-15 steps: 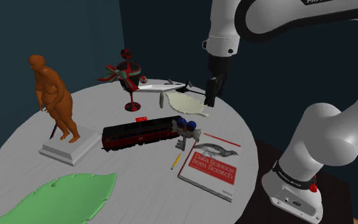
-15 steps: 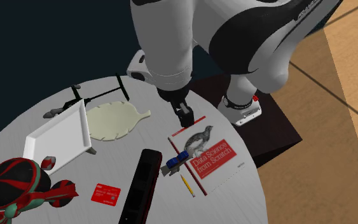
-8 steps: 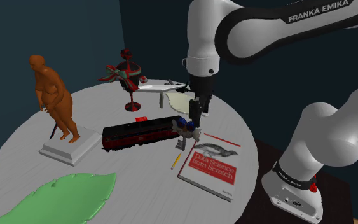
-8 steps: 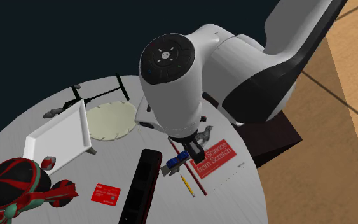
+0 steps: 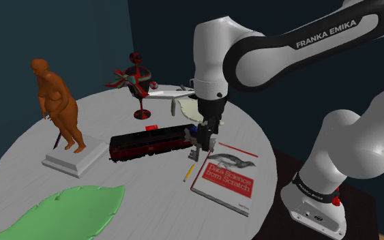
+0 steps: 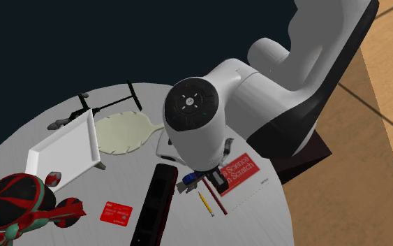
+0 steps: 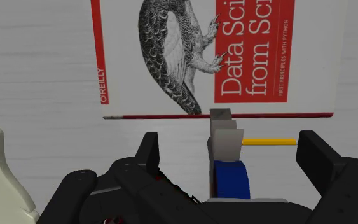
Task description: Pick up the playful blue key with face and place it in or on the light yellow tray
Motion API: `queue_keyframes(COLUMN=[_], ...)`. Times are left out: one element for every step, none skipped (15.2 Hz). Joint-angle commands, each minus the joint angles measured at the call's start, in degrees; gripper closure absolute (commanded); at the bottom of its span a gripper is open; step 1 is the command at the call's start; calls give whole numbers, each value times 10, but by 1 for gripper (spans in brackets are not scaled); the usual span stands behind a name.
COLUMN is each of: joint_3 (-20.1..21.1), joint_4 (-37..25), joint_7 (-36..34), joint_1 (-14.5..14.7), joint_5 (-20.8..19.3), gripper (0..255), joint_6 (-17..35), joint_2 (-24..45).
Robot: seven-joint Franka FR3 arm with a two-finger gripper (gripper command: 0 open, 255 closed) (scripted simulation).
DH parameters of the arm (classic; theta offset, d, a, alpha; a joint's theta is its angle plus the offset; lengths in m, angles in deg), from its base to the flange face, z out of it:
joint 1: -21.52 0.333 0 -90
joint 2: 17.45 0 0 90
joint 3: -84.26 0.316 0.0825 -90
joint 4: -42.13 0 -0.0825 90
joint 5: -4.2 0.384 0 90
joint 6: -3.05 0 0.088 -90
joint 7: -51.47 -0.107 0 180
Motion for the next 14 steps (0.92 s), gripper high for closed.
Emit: queue_keyframes(joint_3=[1, 1, 1, 1, 1, 1, 1, 1, 1, 1, 1, 1, 1, 1], joint_4=[11, 11, 11, 11, 11, 11, 11, 11, 11, 11, 11, 11, 11, 11], joint_7=[0, 0, 0, 0, 0, 0, 0, 0, 0, 0, 0, 0, 0, 0], joint_1=[0, 0, 0, 0, 0, 0, 0, 0, 0, 0, 0, 0, 0, 0], joint_5=[1, 1, 1, 1, 1, 1, 1, 1, 1, 1, 1, 1, 1, 1], gripper=[0, 0, 0, 0, 0, 0, 0, 0, 0, 255, 255, 255, 255, 255], joint_6=[14, 14, 14, 14, 14, 14, 14, 14, 14, 14, 14, 14, 14, 14], joint_2=[3, 3, 3, 3, 3, 3, 3, 3, 3, 3, 3, 3, 3, 3])
